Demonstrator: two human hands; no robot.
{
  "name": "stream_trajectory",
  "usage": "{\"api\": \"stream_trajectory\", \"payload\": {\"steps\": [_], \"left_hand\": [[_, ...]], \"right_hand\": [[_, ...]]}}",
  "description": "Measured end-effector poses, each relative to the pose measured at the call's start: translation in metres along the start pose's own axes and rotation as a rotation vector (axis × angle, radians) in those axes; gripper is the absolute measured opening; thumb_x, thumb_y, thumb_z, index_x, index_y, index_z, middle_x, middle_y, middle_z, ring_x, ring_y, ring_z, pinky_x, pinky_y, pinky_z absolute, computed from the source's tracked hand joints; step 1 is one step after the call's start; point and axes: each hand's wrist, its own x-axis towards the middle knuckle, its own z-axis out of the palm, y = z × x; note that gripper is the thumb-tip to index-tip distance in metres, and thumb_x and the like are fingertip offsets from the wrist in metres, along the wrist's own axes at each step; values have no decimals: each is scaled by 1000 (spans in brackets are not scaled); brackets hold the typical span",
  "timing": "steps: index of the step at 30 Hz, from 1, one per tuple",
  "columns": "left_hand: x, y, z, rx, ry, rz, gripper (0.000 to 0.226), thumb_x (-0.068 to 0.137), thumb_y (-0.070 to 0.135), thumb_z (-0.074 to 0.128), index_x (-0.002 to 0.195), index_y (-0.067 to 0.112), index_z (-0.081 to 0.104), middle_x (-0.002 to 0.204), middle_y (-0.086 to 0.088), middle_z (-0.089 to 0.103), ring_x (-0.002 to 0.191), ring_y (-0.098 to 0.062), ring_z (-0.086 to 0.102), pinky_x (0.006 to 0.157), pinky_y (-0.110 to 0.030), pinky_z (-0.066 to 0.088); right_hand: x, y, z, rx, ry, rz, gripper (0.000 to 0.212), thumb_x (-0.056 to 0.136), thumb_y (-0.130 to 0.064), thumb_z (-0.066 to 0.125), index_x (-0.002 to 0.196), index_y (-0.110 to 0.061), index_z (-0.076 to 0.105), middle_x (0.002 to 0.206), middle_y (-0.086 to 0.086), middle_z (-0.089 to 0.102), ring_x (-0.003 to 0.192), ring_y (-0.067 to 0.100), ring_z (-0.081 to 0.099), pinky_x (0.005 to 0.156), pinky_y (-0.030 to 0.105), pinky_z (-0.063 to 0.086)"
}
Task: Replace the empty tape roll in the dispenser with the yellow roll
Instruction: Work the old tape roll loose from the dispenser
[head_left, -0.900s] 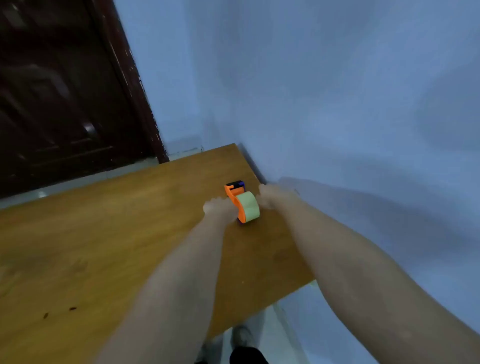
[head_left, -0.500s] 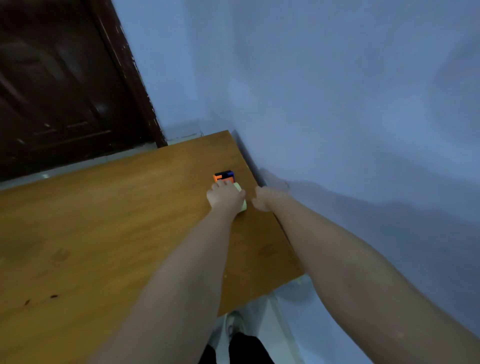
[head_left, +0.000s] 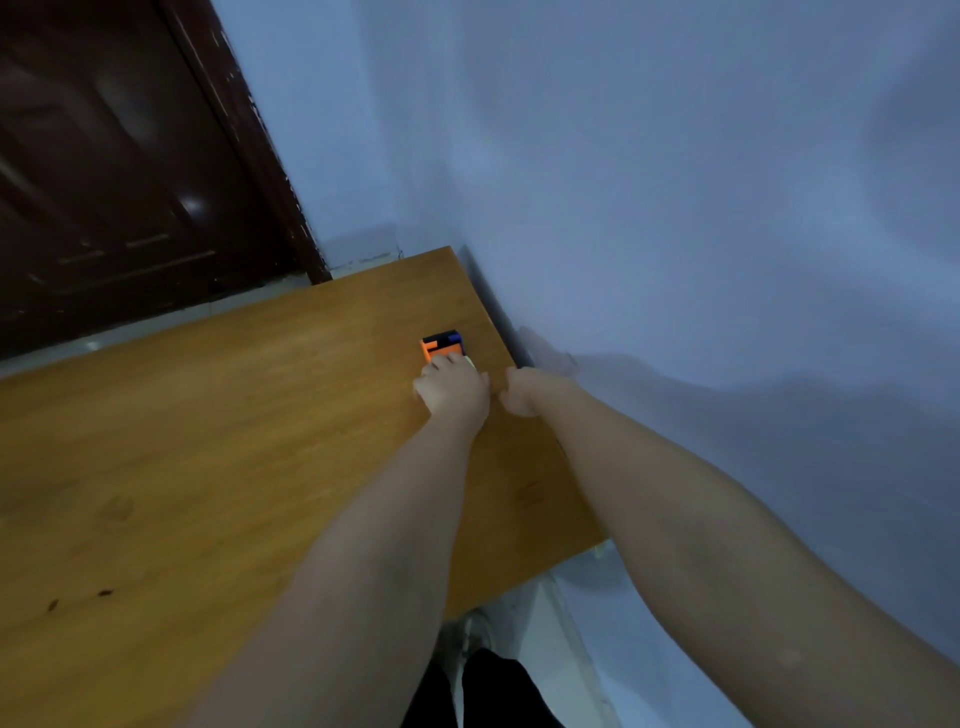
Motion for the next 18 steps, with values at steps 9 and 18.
{"api": "stream_trajectory", "payload": {"steps": [9, 18], "left_hand": [[4, -12, 2, -45, 16, -12, 50, 99, 40, 34, 135, 5, 39, 131, -16, 48, 115, -32, 53, 88, -42, 49], [6, -50, 3, -139, -24, -96, 47, 101, 38, 30, 135, 5, 36, 131, -14, 48, 111, -31, 57, 75, -35, 43]], "right_hand": [[7, -12, 2, 28, -30, 27, 51, 101, -29, 32, 147, -8, 28, 152, 12, 35, 138, 30, 37, 111, 40, 35], [14, -37, 9, 42, -33, -24, 51, 100, -27, 34, 147, -8, 27, 152, 14, 34, 137, 32, 37, 111, 43, 34]]}}
